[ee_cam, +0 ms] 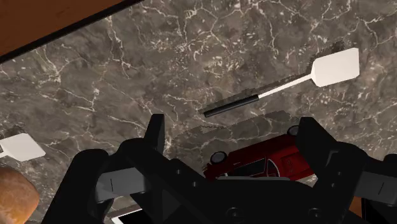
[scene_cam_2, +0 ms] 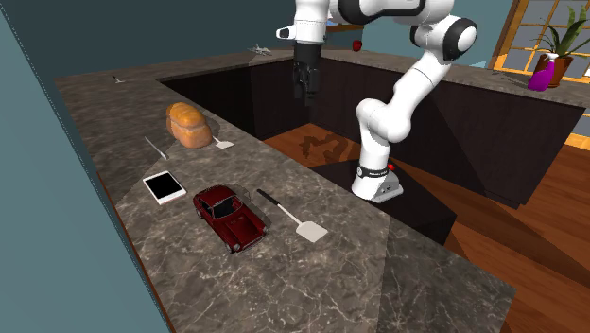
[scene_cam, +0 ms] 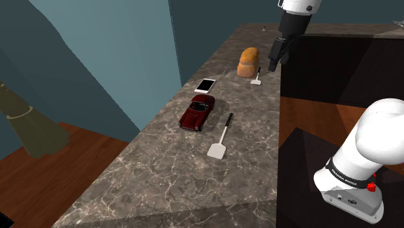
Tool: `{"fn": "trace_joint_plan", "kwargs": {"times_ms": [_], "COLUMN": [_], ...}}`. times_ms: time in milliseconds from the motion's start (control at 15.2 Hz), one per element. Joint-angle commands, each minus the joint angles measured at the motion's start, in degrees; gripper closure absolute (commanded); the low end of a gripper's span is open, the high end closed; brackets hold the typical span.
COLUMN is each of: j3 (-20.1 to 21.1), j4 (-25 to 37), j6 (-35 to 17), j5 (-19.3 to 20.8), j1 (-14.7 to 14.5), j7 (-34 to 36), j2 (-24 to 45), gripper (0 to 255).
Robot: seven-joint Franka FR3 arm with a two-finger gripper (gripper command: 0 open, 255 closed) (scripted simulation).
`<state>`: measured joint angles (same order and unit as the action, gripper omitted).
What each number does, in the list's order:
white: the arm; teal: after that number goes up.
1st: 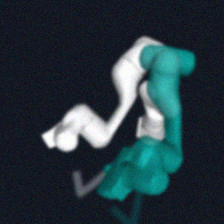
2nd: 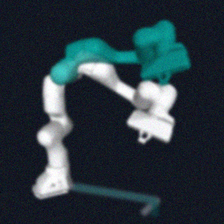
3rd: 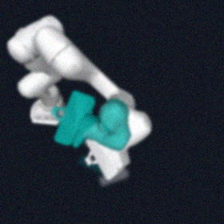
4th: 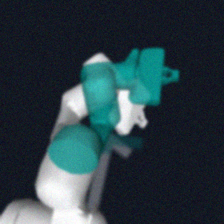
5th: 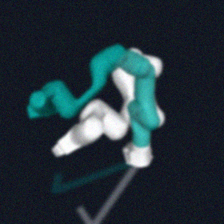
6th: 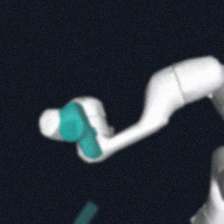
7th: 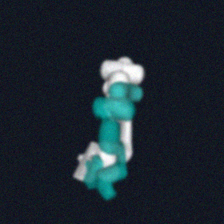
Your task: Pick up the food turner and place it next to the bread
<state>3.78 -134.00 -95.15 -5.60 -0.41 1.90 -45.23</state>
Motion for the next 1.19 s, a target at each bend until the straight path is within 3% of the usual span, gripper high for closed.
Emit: {"fn": "trace_joint_plan", "kwargs": {"times_ms": [0, 528, 858, 1122], "j3": [0.0, 14.3, 24.0, 32.0], "j4": [0.0, -7.9, -8.6, -7.1], "j6": [0.0, -11.1, -18.5, -24.5], "j5": [0.0, -6.4, -9.0, -8.7], "j1": [0.0, 4.5, 8.5, 13.0], "j7": [0.0, 27.8, 45.5, 60.3], "j2": [0.0, 2.8, 9.6, 17.5], "gripper": [0, 0, 0, 0]}}
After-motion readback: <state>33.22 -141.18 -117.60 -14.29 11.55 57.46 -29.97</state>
